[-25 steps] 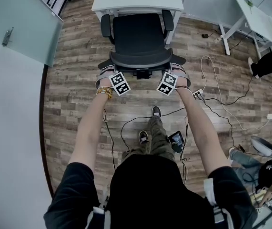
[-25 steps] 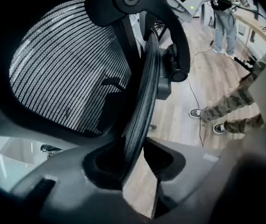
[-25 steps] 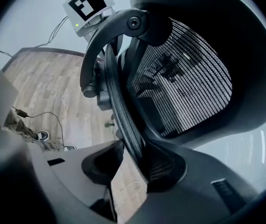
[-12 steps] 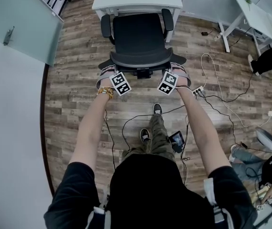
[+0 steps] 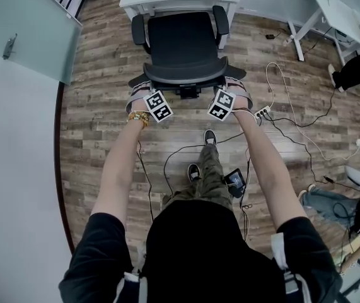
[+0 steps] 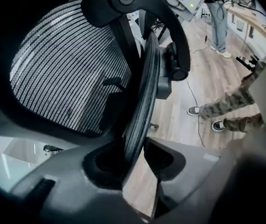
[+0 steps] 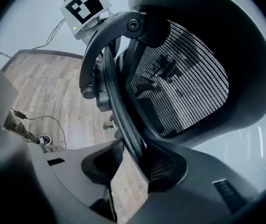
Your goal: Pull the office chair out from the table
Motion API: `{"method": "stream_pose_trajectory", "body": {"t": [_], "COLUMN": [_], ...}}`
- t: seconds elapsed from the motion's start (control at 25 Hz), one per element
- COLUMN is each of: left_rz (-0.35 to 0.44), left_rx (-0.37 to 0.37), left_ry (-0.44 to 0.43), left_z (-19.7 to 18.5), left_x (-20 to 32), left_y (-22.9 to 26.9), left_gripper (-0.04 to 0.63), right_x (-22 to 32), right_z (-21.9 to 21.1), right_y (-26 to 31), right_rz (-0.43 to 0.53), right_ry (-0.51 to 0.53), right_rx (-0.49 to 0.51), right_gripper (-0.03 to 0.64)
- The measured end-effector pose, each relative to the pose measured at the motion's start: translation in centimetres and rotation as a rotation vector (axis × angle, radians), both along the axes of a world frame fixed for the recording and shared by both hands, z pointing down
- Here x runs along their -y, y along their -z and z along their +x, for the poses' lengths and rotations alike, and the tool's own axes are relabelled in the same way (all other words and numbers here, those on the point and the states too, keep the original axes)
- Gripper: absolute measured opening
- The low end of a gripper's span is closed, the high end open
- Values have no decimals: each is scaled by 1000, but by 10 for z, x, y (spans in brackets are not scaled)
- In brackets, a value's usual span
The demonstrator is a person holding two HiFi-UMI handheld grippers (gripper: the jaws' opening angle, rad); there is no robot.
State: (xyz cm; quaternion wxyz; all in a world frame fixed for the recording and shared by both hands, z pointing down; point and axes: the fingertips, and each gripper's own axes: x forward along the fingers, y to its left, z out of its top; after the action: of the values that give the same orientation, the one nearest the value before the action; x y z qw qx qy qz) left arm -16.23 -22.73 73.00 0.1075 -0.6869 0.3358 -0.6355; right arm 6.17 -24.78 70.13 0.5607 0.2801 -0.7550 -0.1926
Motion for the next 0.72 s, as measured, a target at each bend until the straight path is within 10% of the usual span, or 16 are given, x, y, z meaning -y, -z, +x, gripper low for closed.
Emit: {"method": "stream_pose_trajectory", "body": {"t": [0.72], "left_rz": [23], "left_rx": [-1], "left_ry": [-23], "left_z": [-4], "left_x": [-23], "left_y": [1], "left_gripper": [155], "right_x": [-29], "right_z": [-4], "right_y": [-1], "right_rz": [-3], "right_ry": [-21], "right_rx": [-2], "right_gripper": [132]}}
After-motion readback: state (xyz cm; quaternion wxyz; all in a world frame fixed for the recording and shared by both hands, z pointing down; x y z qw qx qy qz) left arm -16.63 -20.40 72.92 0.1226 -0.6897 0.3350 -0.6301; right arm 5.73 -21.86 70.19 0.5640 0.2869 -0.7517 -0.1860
